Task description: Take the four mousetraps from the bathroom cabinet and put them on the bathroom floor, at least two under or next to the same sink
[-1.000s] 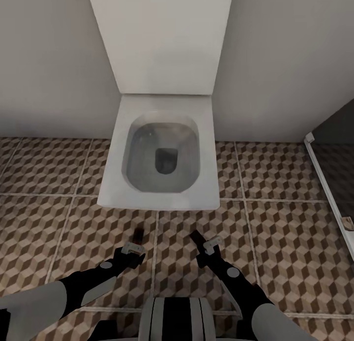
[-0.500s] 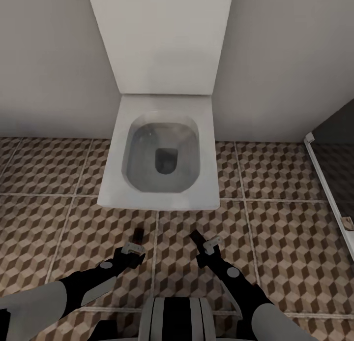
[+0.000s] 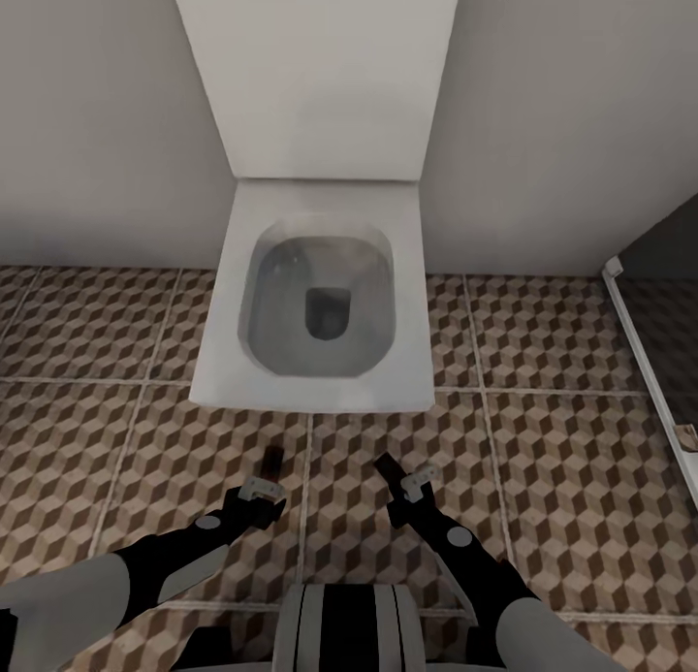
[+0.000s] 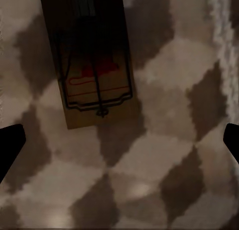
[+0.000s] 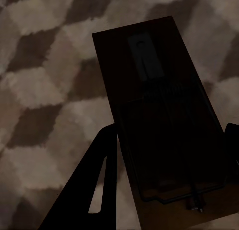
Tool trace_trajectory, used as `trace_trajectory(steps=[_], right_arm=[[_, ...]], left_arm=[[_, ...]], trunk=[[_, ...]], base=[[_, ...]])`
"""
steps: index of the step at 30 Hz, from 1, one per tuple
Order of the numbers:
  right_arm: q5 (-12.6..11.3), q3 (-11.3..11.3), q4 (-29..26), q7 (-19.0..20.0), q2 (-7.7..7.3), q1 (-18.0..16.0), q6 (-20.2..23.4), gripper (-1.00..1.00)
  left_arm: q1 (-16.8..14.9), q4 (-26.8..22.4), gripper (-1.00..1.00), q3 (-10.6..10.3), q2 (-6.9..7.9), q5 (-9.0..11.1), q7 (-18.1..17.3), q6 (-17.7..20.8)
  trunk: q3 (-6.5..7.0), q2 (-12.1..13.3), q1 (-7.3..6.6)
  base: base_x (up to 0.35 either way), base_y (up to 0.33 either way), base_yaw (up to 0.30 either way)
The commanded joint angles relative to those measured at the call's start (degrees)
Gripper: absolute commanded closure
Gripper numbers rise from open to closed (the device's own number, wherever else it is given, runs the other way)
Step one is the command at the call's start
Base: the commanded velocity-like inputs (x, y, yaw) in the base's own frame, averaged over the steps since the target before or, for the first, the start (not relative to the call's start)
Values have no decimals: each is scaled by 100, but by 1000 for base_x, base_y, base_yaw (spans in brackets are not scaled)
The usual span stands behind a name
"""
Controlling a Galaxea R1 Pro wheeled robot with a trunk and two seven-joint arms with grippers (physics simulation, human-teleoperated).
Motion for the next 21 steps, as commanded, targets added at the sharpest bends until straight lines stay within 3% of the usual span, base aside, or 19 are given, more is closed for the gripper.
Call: trace_trajectory(steps=[1,21], right_arm=[[50,-11,3,5,1,-2,-20,100],[50,-9,3,12,1,-2,-21,100]], left_arm=[[-10,-28,-100,-47,19,57,41,-39],[-10,-180,-100,-45,81,55,44,-39]], trunk=[[-12,-1,-1],[-190,-1,-1]], base=[[0,0,0],[0,0,0]])
